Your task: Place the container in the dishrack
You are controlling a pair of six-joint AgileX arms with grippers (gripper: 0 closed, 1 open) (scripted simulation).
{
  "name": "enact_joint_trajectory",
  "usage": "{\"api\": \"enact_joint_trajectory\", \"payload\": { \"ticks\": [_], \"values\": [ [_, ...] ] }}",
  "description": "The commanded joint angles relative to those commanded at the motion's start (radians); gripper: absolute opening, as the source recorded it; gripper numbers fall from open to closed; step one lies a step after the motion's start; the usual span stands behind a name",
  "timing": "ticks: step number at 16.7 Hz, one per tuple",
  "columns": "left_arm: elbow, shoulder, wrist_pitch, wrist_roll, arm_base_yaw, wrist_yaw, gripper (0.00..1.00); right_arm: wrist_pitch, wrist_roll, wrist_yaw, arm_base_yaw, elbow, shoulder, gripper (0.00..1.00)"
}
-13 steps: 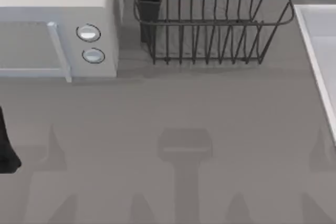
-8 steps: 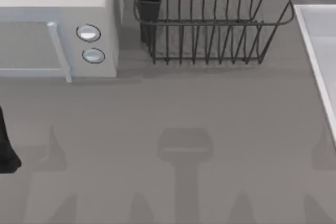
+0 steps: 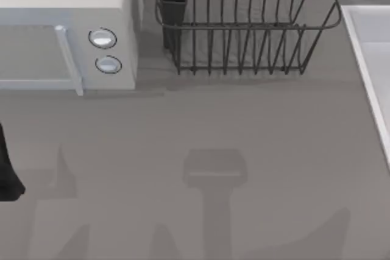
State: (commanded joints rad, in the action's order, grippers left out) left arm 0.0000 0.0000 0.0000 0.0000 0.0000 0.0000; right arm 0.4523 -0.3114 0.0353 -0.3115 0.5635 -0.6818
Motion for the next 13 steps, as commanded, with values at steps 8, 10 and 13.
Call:
{"api": "enact_joint_trajectory", "payload": {
  "ticks": [8, 10, 13],
  "values": [
    [0.0, 0.0, 0.0, 0.0, 0.0, 0.0, 1.0, 0.473, -0.306, 0.032, -0.319, 0.55, -0.749, 1.0],
    [0.0, 0.0, 0.0, 0.0, 0.0, 0.0, 1.0, 0.556, -0.365, 0.038, -0.379, 0.662, -0.88, 1.0],
    [0.0, 0.0, 0.0, 0.0, 0.0, 0.0, 1.0, 0.642, -0.428, 0.044, -0.444, 0.784, -1.022, 1.0]
  ]
}}
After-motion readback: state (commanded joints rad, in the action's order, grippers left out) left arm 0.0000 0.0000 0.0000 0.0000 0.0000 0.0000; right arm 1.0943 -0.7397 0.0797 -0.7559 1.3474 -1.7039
